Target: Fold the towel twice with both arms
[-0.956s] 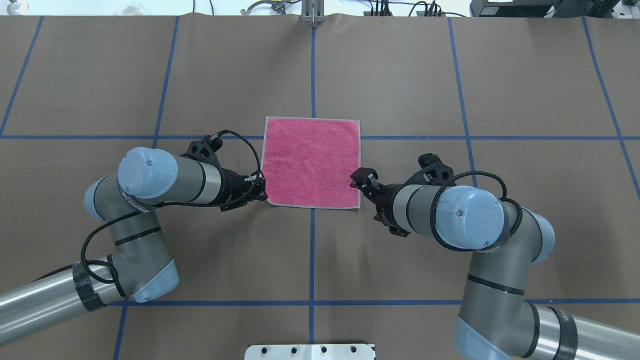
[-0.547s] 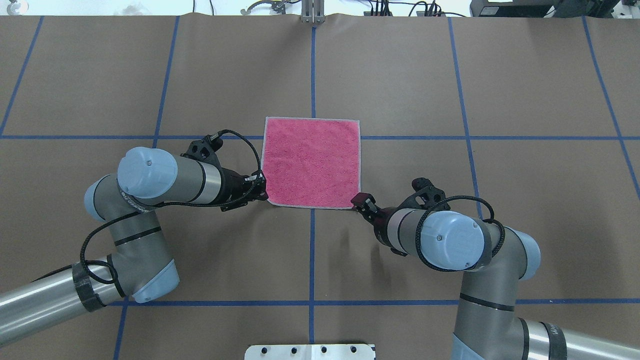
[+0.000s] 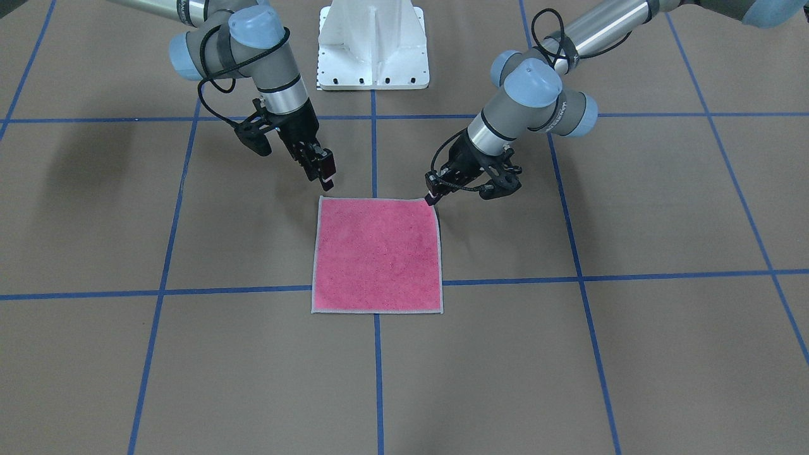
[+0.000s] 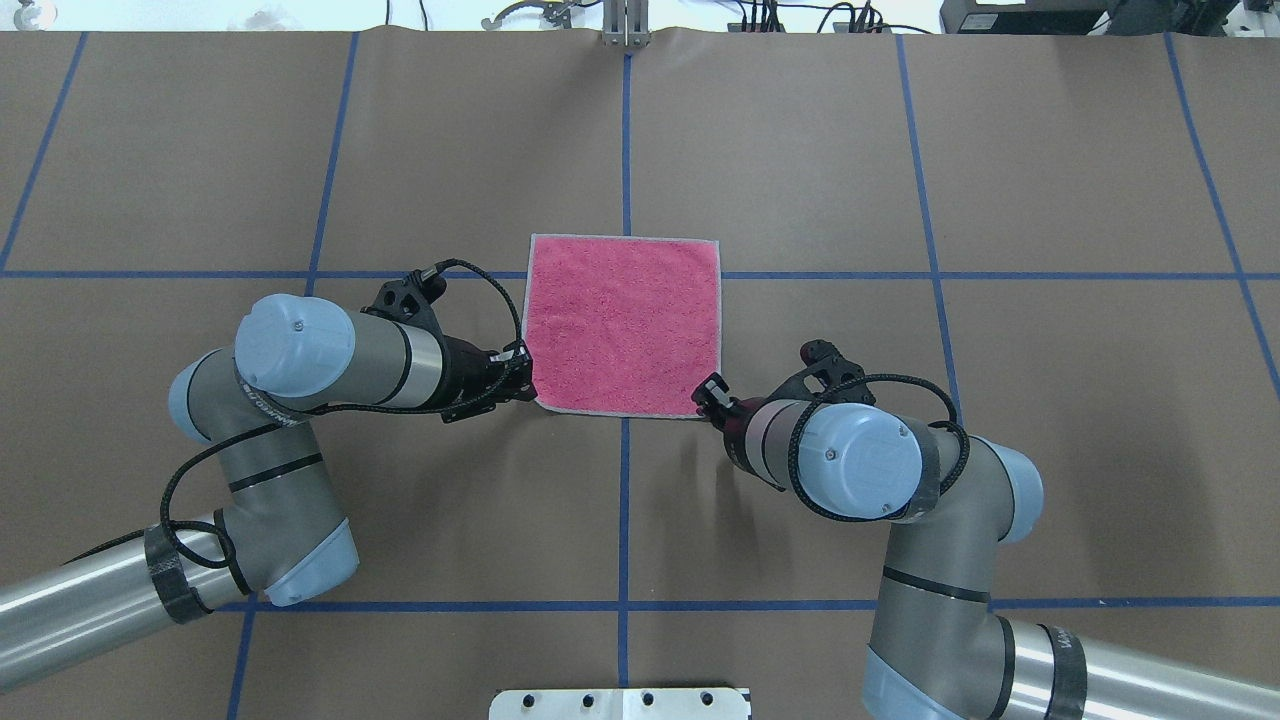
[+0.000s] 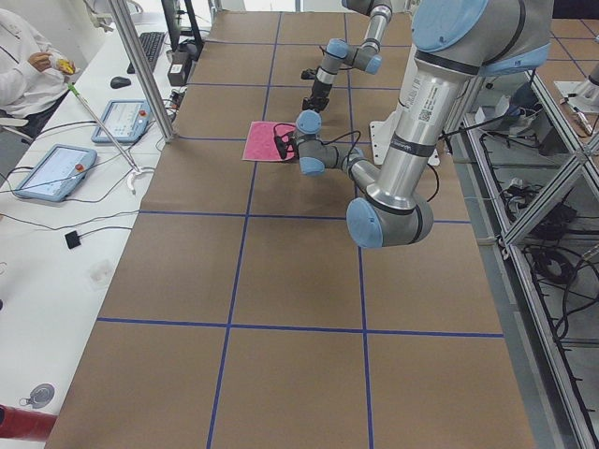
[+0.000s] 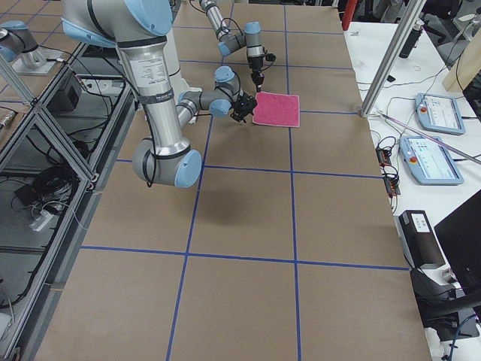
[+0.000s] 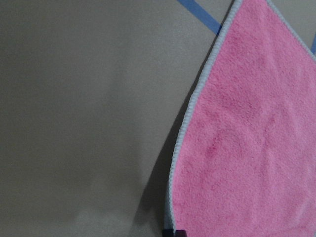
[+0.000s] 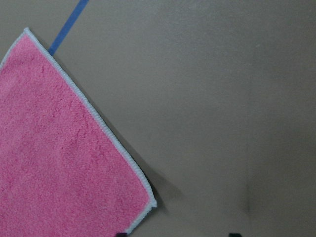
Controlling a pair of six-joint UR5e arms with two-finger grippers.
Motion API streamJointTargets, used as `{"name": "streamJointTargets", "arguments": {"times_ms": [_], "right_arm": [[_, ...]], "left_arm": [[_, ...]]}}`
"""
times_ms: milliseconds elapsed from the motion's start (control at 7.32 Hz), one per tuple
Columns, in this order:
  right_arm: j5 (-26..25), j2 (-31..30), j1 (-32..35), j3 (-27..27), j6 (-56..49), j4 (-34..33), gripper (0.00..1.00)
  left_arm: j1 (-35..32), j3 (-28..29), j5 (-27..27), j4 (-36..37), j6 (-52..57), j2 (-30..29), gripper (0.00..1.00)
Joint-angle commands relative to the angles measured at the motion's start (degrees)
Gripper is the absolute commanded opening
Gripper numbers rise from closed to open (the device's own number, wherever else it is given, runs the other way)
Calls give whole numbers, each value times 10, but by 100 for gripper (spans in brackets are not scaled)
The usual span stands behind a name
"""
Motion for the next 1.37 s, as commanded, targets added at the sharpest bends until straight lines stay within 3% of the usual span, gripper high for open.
{"name": "streamJointTargets", "arguments": {"times_ms": [0,273,820,1093,1230], "right_arm": [[1,5,7,-11,-2,-4,58],[1,31,14,-41,-3,-4,58],[8,31,16,-41,-15,-33,58],[6,37,16,-42,-12,-33,47],[6,37,16,-42,-12,-32,47]], "left_arm": [[0,-1,0,0,0,0,0],[0,-1,-1,0,0,0,0],[1,-1,0,0,0,0,0],[1,-1,0,0,0,0,0],[1,-1,0,0,0,0,0]]}}
